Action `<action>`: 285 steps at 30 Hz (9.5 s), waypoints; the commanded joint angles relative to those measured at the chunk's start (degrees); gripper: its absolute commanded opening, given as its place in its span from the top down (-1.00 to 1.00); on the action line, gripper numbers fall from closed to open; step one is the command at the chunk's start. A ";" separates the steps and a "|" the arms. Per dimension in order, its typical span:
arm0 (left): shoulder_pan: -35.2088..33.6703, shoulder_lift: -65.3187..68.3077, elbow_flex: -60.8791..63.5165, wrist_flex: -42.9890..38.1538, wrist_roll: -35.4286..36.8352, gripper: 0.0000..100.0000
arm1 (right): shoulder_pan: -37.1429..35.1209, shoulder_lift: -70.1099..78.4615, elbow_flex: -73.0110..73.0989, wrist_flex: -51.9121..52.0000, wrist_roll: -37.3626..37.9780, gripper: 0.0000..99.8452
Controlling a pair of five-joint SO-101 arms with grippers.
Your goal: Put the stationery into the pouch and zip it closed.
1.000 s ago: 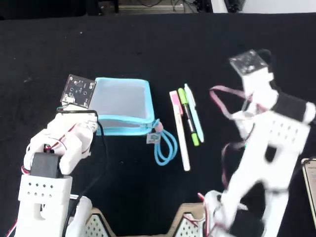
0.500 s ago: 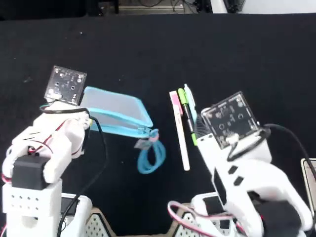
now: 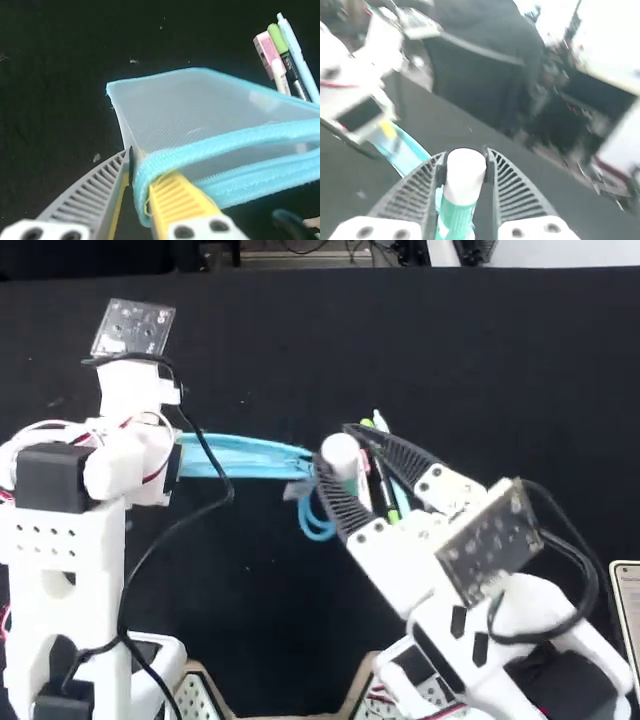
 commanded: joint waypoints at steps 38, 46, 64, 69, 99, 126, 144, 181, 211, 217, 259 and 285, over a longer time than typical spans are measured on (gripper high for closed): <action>-0.40 0.09 0.31 0.35 0.44 0.94 | -5.71 -0.22 44.35 -66.90 -0.26 0.98; -0.40 0.09 0.31 0.35 0.35 0.94 | -5.89 -0.48 50.59 -66.73 -0.26 0.98; -0.40 0.09 0.31 0.35 0.35 0.94 | -9.14 -10.68 36.88 -27.08 0.09 0.66; -0.40 0.09 0.40 0.35 0.35 0.94 | 0.00 -10.68 29.05 -21.98 0.09 0.66; -0.40 0.09 1.80 0.35 0.35 0.94 | 25.14 44.00 30.90 -25.14 -7.12 0.66; -0.40 0.09 1.89 0.35 0.35 0.94 | 28.22 68.18 12.53 -25.23 -6.68 0.98; -0.40 0.09 2.07 0.35 0.26 0.94 | 47.65 52.09 9.89 -8.88 17.93 0.98; -0.40 0.09 1.80 0.35 0.26 0.94 | 66.02 100.35 -20.88 1.32 29.54 0.80; -0.40 0.09 2.07 0.35 0.26 0.94 | 58.29 31.08 -6.64 26.37 29.54 0.98; -0.40 0.09 2.15 0.35 0.26 0.94 | 45.19 8.22 -0.22 25.76 22.68 0.98; -0.40 0.09 2.15 0.35 0.35 0.94 | -9.67 -23.43 49.98 -59.69 -5.54 0.98; -0.40 0.09 2.15 0.35 0.35 0.94 | -9.49 -17.89 37.32 -36.31 -5.54 0.87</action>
